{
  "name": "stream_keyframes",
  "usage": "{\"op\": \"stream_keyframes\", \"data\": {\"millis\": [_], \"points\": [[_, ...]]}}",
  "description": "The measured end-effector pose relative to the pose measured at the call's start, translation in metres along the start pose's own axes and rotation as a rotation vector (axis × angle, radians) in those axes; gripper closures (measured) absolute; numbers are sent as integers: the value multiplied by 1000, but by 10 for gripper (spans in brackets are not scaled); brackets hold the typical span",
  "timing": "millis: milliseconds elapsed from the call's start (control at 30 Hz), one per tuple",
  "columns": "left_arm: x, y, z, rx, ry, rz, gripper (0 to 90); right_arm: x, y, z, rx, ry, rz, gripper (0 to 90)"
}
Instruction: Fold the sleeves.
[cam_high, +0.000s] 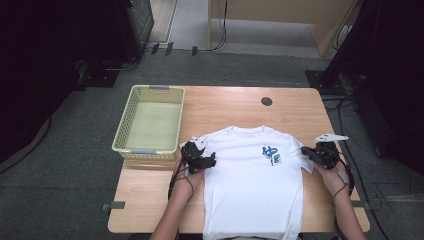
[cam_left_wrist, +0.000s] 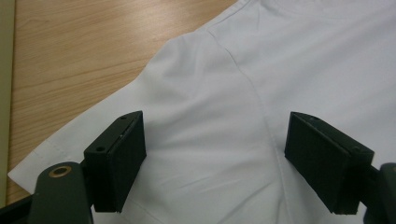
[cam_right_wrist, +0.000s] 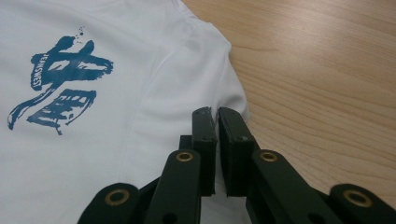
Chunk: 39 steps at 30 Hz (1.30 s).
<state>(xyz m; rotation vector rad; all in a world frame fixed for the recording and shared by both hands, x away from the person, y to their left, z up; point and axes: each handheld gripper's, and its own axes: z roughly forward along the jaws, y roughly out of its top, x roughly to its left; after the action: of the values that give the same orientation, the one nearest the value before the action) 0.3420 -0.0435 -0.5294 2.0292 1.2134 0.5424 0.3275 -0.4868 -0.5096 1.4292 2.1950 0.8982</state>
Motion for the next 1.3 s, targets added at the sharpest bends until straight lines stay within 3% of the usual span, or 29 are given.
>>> {"op": "stream_keyframes", "data": {"millis": [1300], "points": [[0, 0, 0, 0, 0, 0, 208, 32, 10, 3, 21, 48, -76, 869]]}}
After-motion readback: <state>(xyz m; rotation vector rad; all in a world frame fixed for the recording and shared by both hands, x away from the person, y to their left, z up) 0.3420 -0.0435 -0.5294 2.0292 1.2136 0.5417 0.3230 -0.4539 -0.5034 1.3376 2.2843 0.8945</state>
